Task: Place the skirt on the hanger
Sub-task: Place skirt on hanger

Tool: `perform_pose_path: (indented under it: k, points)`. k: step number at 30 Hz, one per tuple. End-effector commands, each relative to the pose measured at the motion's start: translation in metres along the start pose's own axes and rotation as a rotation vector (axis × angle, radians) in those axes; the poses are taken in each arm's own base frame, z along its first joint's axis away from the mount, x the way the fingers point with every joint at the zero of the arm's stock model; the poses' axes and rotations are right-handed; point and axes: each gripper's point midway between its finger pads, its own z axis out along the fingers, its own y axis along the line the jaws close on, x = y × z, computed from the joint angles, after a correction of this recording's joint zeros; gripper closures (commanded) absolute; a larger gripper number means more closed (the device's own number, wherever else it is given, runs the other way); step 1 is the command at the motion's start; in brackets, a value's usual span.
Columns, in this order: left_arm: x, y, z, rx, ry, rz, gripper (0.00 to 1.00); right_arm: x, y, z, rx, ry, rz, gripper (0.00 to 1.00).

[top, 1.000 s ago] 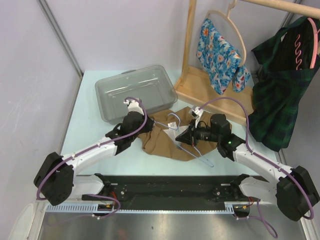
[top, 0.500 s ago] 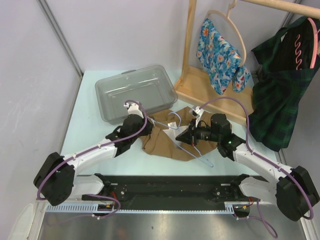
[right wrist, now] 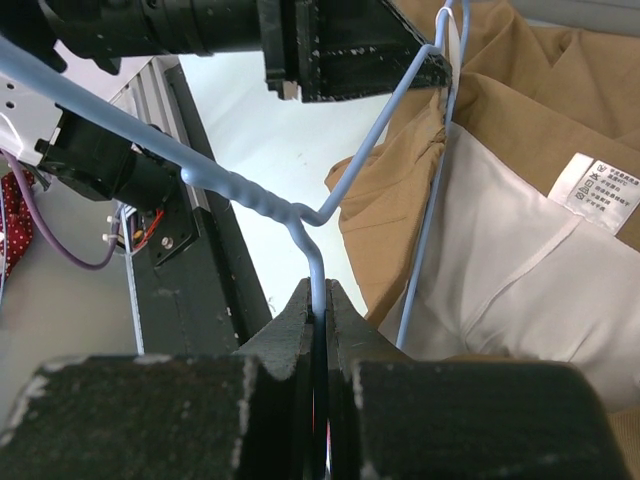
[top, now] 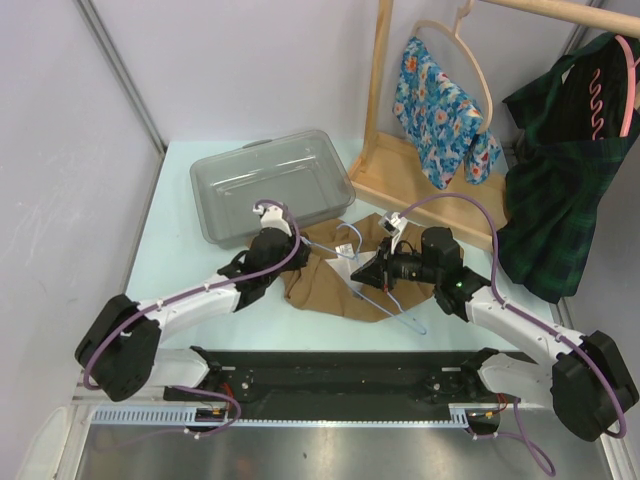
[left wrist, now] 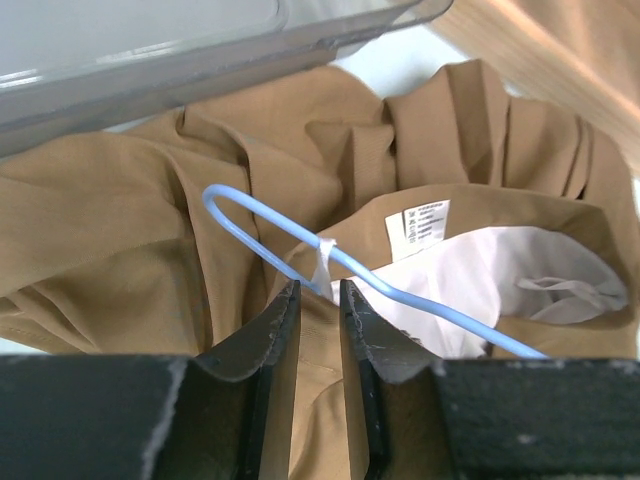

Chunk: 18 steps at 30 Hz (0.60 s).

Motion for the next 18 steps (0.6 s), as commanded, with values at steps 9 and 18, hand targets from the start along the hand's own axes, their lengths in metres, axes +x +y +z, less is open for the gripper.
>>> perform_pose_path:
  k: [9,18]
  points:
    - [-0.023,-0.009,0.012,0.012,-0.059,0.049,0.85,-0.034,0.014,0.001,-0.050,-0.078,-0.052,1.00]
    - [-0.026,-0.020,0.005,0.089,-0.064,0.133,1.00,-0.029,0.009,0.006,-0.043,-0.058,-0.037,1.00]
